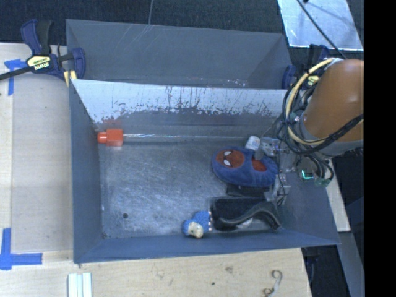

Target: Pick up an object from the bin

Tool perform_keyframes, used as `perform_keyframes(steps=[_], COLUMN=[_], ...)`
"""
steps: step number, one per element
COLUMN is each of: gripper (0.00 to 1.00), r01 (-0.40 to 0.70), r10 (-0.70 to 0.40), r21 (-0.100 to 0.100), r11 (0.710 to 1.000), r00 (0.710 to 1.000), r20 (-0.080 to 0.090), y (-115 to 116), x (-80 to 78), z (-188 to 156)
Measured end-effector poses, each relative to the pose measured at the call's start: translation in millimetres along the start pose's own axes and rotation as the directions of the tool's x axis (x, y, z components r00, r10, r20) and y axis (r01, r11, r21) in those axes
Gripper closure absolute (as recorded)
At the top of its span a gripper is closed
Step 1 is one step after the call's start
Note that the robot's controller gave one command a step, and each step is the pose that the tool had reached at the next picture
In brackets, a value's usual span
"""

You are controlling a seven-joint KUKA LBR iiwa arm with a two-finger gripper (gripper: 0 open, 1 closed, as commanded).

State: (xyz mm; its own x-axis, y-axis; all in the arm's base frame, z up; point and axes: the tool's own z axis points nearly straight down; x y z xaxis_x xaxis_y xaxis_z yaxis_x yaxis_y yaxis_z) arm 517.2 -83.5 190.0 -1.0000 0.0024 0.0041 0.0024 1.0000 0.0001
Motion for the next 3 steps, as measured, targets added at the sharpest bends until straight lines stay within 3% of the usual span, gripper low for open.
perform_keyframes(steps=[1,2,3], gripper=[0.00,0.00,0.00], r01=[0.110,0.439,0.037], r10=[-0.110,-0.439,-0.037], r21=[0.003,0.004,0.002], r11=[0.994,0.898,0.999], r00=[0.994,0.898,0.999], r20=[0.014,0.009,0.003], y=[-10,25,14], x=[30.8,29.4,30.2], z=[119,89,87])
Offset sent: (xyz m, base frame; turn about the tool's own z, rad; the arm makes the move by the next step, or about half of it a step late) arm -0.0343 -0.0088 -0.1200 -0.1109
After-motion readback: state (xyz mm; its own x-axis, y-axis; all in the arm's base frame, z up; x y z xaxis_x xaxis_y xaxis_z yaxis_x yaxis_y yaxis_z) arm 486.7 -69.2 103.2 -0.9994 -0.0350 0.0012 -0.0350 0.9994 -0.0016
